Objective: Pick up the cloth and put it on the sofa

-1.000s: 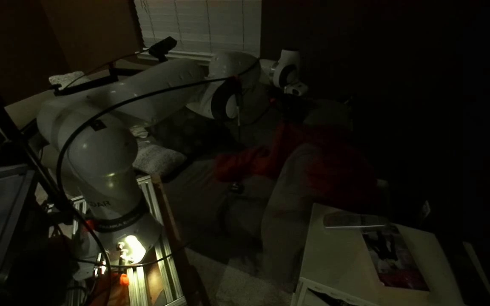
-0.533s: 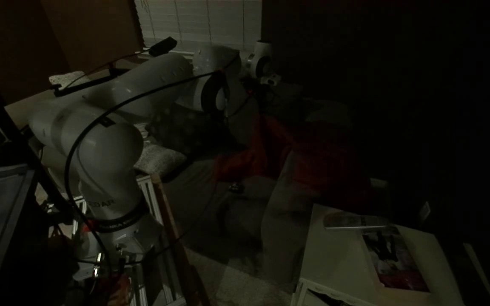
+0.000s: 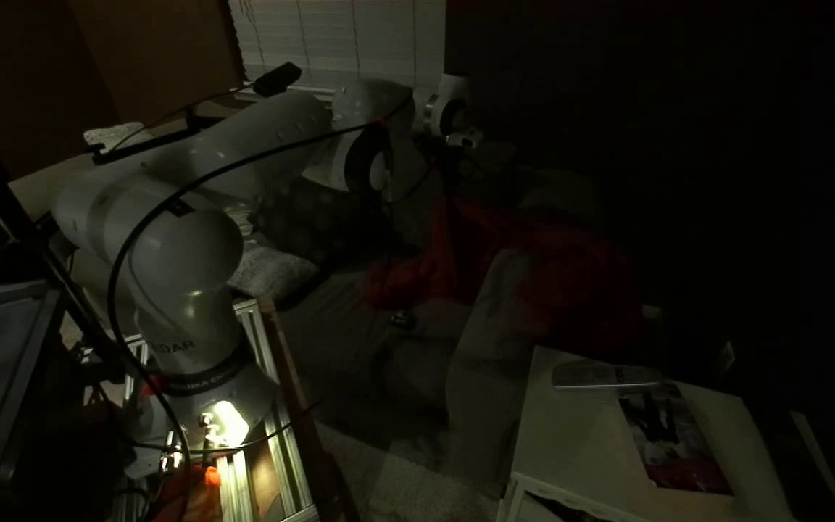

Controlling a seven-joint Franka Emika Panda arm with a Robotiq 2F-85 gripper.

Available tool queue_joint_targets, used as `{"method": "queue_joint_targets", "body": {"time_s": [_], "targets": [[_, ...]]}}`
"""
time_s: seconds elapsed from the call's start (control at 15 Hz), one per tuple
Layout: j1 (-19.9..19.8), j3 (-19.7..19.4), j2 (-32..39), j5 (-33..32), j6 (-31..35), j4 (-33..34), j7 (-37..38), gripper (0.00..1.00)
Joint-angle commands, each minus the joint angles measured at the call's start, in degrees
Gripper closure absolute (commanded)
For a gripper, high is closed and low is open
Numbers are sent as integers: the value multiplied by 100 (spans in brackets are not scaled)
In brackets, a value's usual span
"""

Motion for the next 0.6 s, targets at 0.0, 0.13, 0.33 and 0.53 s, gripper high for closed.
{"method": "queue_joint_targets", "body": {"time_s": [0.0,0.13,0.33,0.53], "targets": [[402,323,31,141,255,-63,-640,99],[631,443,48,190,268,-99,-943,99],[963,572,75,234,306,-95,-1384,99],[1248,632,38,222,352,-73,-1879,99]]}}
